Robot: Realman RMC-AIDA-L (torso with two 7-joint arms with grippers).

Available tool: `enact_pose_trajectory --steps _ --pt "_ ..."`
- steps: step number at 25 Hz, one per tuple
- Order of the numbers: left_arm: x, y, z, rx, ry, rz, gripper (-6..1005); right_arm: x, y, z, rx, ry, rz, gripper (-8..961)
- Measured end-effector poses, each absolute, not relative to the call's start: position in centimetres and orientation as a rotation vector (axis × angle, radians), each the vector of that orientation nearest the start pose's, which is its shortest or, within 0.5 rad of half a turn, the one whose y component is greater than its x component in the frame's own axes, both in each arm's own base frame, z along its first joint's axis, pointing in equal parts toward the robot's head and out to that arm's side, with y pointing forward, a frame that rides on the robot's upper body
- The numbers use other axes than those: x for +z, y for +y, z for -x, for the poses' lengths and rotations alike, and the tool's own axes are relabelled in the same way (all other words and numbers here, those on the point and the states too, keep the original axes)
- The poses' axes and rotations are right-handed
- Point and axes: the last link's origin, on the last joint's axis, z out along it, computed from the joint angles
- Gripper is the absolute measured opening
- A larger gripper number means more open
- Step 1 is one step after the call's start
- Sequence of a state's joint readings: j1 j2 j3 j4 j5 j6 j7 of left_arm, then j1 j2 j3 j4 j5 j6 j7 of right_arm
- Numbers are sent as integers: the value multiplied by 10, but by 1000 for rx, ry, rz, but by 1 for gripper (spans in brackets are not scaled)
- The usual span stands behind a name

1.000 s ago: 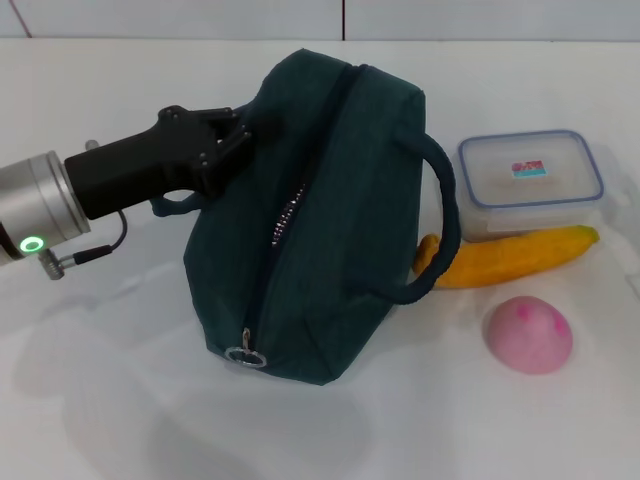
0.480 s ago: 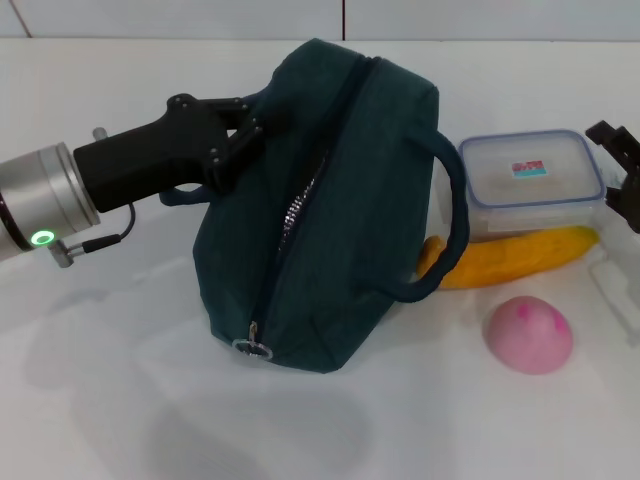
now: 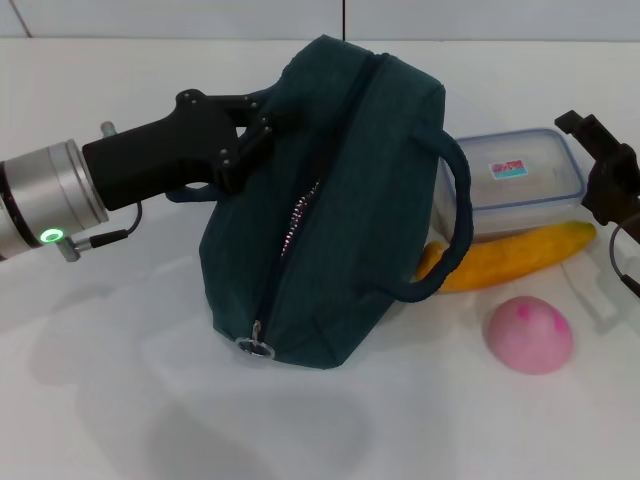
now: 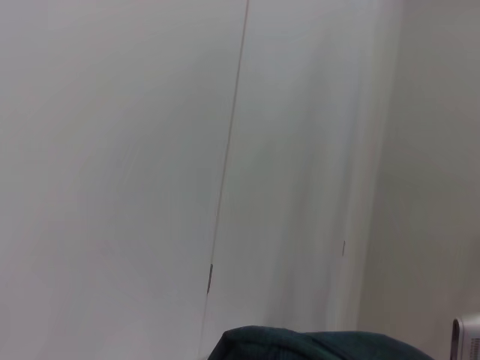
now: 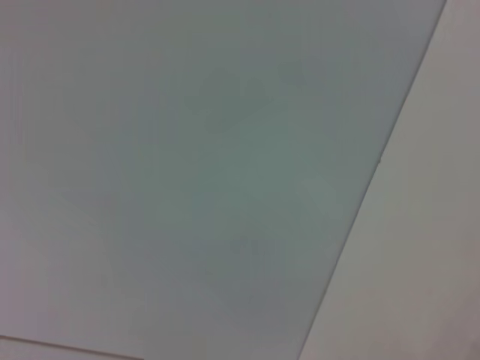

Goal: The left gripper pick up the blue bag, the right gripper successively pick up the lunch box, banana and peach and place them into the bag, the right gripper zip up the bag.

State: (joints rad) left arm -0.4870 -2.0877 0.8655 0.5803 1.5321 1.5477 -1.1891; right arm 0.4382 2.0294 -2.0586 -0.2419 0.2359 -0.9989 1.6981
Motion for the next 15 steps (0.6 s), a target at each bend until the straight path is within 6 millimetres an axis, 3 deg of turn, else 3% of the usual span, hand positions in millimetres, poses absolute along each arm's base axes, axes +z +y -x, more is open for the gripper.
enact_pose_trajectory --steps 12,15 --pt "0 331 232 -1083 -373 2525 40 -41 336 -313 1441 1854 1354 830" --pt "0 331 232 -1084 -369 2526 39 -40 334 -315 1437 1829 1349 603"
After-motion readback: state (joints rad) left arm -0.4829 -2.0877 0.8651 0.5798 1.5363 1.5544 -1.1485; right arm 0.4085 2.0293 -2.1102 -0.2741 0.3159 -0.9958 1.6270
